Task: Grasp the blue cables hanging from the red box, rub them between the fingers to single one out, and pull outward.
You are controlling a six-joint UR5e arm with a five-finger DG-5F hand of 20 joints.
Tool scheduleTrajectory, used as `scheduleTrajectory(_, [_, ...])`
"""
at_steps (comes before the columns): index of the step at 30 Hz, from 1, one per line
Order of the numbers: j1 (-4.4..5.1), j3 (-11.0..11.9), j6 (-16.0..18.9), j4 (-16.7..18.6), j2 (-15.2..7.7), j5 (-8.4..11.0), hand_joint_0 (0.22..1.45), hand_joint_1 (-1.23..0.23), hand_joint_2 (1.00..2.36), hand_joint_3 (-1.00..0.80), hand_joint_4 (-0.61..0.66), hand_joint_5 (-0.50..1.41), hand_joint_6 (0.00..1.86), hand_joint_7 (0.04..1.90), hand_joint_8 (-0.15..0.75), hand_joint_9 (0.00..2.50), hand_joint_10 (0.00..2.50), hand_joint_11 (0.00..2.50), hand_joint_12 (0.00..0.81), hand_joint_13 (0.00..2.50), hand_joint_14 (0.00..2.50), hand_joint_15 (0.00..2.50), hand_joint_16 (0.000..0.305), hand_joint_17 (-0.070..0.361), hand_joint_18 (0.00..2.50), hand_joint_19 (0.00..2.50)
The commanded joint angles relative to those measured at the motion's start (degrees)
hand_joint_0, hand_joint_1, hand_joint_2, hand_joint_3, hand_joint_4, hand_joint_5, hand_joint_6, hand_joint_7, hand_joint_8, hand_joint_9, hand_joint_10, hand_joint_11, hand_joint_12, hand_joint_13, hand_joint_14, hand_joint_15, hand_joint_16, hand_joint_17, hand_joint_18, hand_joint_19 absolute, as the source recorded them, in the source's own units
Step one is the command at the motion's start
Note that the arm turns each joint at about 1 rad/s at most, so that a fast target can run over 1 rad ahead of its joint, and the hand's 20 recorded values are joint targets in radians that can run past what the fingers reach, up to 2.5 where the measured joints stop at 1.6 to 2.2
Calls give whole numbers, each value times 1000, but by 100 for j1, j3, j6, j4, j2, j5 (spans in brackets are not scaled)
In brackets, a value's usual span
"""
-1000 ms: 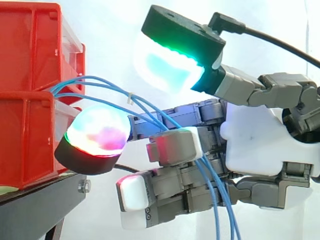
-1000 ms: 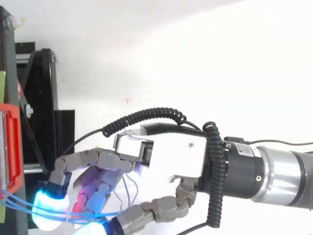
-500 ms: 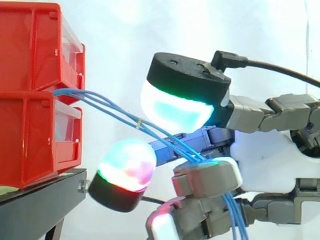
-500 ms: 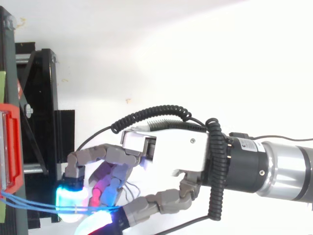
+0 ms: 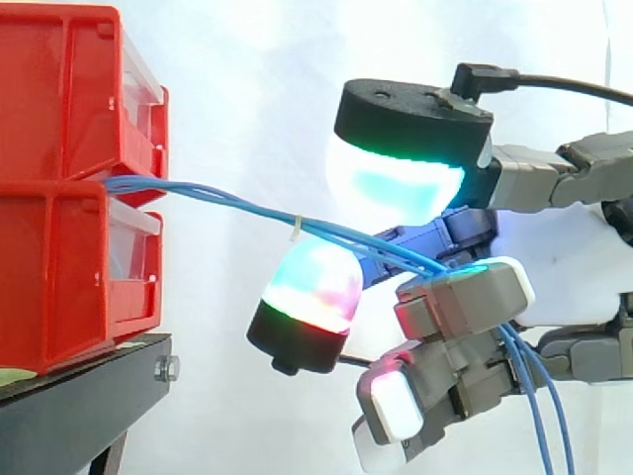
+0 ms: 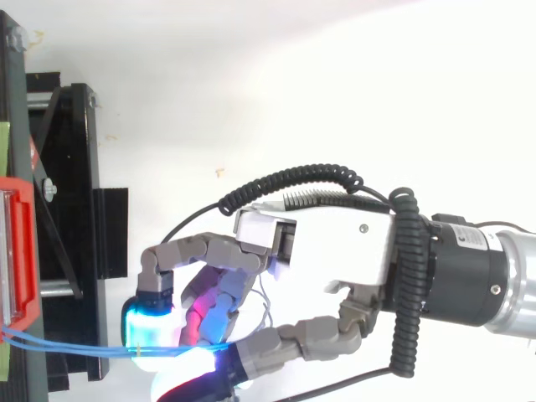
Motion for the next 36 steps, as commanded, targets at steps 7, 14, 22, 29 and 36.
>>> scheduleTrajectory(7, [-7,107,-5,17,9,10,578,-674,1008,-381,228,-75,548,1230,291,1322,16,1362,366,992,24,609,44,98,766,425])
scheduleTrajectory(14, [-33,151,-58,70,0,133,567,-619,1016,-182,207,-114,786,946,340,1332,11,1357,403,1021,21,593,50,113,834,390])
scheduleTrajectory(22, [-16,151,-58,79,9,168,568,-627,1010,-86,217,-124,851,885,373,1344,8,1372,431,1044,21,598,58,131,905,377])
scheduleTrajectory(29, [-16,151,-49,88,0,159,589,-792,1014,-71,171,-149,889,797,345,1296,4,1414,416,1016,20,618,55,123,882,382])
scheduleTrajectory(36, [-51,151,-31,88,0,124,613,-877,1017,-204,101,-164,889,830,284,1234,7,1453,374,970,24,630,46,104,813,410])
